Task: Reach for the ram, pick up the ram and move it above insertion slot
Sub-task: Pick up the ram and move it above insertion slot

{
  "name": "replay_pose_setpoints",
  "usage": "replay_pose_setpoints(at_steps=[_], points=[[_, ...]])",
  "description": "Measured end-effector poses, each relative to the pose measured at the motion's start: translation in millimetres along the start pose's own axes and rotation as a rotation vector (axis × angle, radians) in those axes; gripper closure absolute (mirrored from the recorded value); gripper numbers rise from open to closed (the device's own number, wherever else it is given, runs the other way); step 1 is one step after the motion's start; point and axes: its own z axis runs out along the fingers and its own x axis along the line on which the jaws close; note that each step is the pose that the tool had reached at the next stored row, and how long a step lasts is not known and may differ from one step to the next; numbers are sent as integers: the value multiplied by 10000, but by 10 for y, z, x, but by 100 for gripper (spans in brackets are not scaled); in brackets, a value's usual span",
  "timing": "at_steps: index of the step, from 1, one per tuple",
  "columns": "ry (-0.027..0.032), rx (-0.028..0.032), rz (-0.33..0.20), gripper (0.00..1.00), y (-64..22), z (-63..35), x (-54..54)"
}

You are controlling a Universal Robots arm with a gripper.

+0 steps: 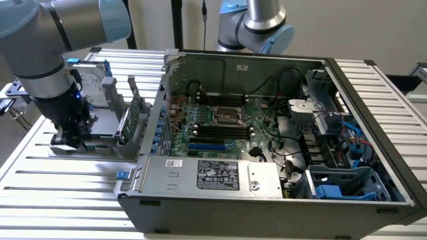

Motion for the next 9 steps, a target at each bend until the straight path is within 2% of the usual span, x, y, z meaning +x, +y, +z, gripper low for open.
replay_pose_setpoints(at_steps=[9], points=[[-4, 1, 0, 60, 0, 28, 8]])
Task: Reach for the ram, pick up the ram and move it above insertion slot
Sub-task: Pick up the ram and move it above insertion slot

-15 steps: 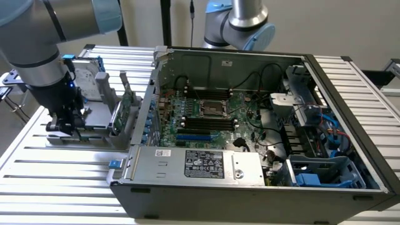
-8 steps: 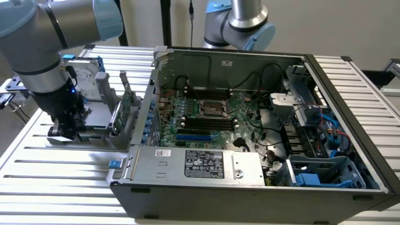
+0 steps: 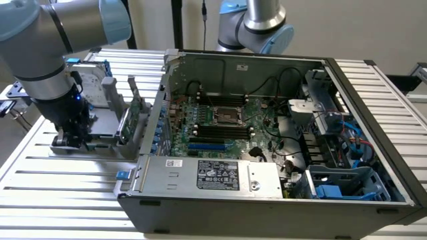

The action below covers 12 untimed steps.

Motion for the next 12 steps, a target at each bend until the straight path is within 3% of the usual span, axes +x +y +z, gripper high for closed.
replay_pose_setpoints(at_steps=[4, 12], points=[[0, -1, 0, 84, 0, 18, 6], [-7, -3, 28, 87, -1, 37, 18]])
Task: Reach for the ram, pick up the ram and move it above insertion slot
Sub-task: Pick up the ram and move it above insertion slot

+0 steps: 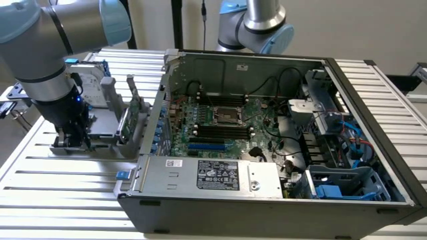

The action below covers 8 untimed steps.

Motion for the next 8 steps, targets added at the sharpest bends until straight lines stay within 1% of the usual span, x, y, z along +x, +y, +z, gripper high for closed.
replay_pose_setpoints(at_steps=[2, 4, 8], points=[[-11, 2, 23, 87, -1, 0, 1], [-38, 4, 43, 87, -2, 0, 1], [-123, 5, 65, 87, -9, 0, 2]])
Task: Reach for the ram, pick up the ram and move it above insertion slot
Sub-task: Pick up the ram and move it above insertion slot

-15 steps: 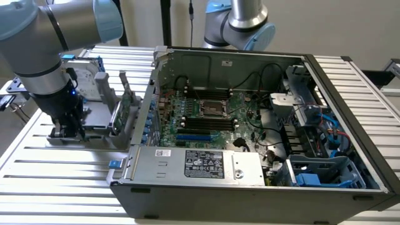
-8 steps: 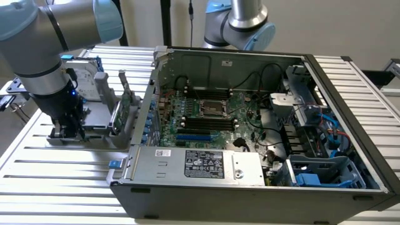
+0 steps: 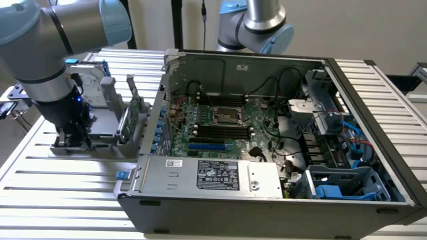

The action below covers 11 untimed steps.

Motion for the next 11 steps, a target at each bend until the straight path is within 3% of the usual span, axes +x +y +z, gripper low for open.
replay_pose_setpoints(at_steps=[4, 11], points=[[-104, -12, 21, 87, -4, -9, -2], [-196, -130, 41, 87, -8, -118, -2]])
